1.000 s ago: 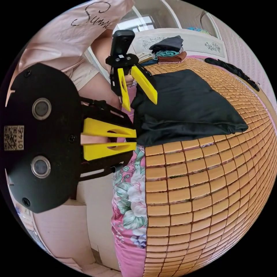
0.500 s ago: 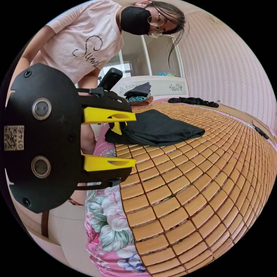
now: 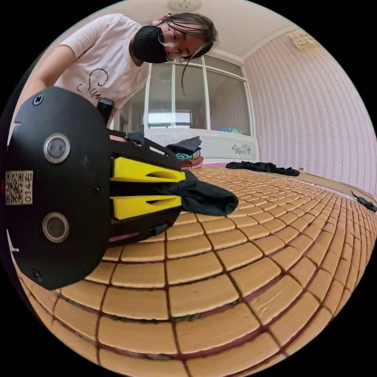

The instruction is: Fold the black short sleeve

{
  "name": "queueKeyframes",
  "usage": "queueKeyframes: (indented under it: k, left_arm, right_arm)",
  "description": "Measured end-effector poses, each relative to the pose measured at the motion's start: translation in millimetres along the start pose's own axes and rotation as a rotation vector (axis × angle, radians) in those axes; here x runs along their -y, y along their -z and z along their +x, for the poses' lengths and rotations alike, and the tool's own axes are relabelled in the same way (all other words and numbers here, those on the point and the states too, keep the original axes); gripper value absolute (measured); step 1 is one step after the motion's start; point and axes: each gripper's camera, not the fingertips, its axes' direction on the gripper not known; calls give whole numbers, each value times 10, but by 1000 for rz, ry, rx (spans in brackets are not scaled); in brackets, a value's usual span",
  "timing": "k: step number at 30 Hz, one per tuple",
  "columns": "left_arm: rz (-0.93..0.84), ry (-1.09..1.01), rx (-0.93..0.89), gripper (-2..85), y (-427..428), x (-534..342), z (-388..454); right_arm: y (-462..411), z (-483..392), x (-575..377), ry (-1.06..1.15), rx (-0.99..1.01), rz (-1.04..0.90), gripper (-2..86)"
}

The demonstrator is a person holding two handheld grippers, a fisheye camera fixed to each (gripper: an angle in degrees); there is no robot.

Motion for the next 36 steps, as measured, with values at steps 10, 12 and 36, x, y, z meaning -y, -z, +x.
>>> queueKeyframes:
  k: [10, 12, 36]
  left_arm:
    - [93, 80, -12, 3, 352, 91, -148]
    - [93, 76, -31, 3, 401, 82, -134]
    - [130, 112, -94, -1, 1080, 466, -471]
  right_arm:
    - [5, -114, 159, -46, -99, -63, 113]
    - [39, -121, 130, -57, -128, -29, 116]
    - [-600, -642, 735, 153, -250, -31, 5]
